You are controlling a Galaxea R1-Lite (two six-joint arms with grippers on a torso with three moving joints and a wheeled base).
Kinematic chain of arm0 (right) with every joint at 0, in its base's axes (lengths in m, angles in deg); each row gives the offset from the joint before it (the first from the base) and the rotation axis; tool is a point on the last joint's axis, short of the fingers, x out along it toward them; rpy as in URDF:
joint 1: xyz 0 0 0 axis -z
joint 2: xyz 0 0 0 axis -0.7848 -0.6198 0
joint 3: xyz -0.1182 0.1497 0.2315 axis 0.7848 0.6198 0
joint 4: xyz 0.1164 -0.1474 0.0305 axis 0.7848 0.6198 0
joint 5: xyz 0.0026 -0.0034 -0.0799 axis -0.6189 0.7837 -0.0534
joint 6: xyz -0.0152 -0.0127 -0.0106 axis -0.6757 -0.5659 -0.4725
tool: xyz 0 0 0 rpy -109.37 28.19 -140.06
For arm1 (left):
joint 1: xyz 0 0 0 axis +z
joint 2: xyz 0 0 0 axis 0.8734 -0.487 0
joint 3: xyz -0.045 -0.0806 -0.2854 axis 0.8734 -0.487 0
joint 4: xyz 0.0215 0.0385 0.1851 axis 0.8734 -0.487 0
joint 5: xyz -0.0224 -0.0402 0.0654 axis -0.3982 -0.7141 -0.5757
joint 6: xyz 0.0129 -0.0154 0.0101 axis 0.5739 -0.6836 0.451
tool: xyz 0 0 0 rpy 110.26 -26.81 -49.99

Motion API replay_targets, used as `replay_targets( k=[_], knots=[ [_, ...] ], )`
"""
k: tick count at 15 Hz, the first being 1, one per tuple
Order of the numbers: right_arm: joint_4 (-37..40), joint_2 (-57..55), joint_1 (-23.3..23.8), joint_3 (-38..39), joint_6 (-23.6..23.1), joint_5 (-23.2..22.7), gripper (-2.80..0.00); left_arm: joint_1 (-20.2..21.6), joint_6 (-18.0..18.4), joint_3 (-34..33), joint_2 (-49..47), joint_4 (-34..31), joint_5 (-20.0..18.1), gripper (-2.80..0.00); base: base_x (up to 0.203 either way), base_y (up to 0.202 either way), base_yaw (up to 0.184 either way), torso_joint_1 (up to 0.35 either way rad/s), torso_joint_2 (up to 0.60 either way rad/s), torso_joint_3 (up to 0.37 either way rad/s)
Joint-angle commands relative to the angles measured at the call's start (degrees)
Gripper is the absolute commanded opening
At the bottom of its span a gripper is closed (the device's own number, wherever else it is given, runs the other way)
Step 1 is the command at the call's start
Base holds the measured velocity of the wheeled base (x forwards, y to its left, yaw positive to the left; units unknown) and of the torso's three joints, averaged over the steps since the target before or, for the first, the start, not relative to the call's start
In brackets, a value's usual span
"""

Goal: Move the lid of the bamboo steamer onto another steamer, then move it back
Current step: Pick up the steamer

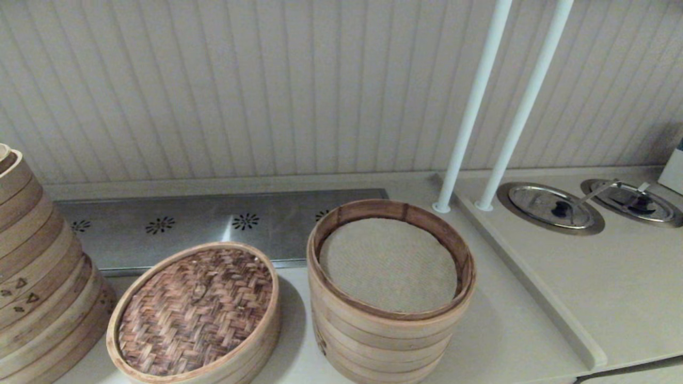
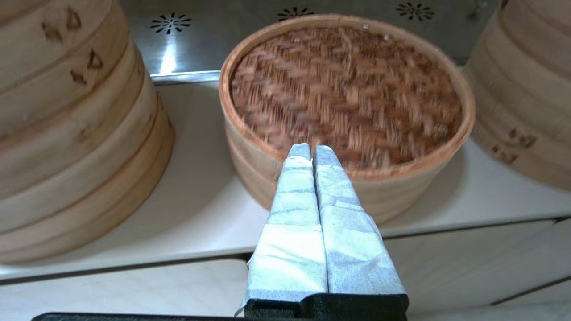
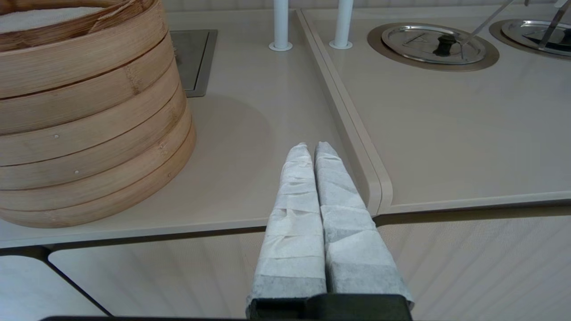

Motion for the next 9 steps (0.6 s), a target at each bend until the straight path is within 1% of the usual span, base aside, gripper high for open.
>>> replay_targets(
  k=[1, 4, 8, 9],
  knots=[
    [0.0, 0.0, 0.0, 0.3, 0.0, 0.0, -2.80, 0.1, 1.2, -3.0, 4.9, 0.4, 0.4, -2.80, 0.000, 0.000, 0.000, 0.000, 0.00, 0.000],
    [0.0, 0.0, 0.0, 0.3, 0.0, 0.0, -2.80, 0.1, 2.6, -5.9, 8.3, 0.6, 0.6, -2.80, 0.000, 0.000, 0.000, 0.000, 0.00, 0.000],
    [0.0, 0.0, 0.0, 0.3, 0.0, 0.0, -2.80, 0.0, 3.4, -6.4, 15.6, 0.2, 0.7, -2.80, 0.000, 0.000, 0.000, 0.000, 0.00, 0.000],
    [0.0, 0.0, 0.0, 0.3, 0.0, 0.0, -2.80, 0.0, 4.2, -6.6, 17.4, 0.5, 0.8, -2.80, 0.000, 0.000, 0.000, 0.000, 0.00, 0.000]
  ],
)
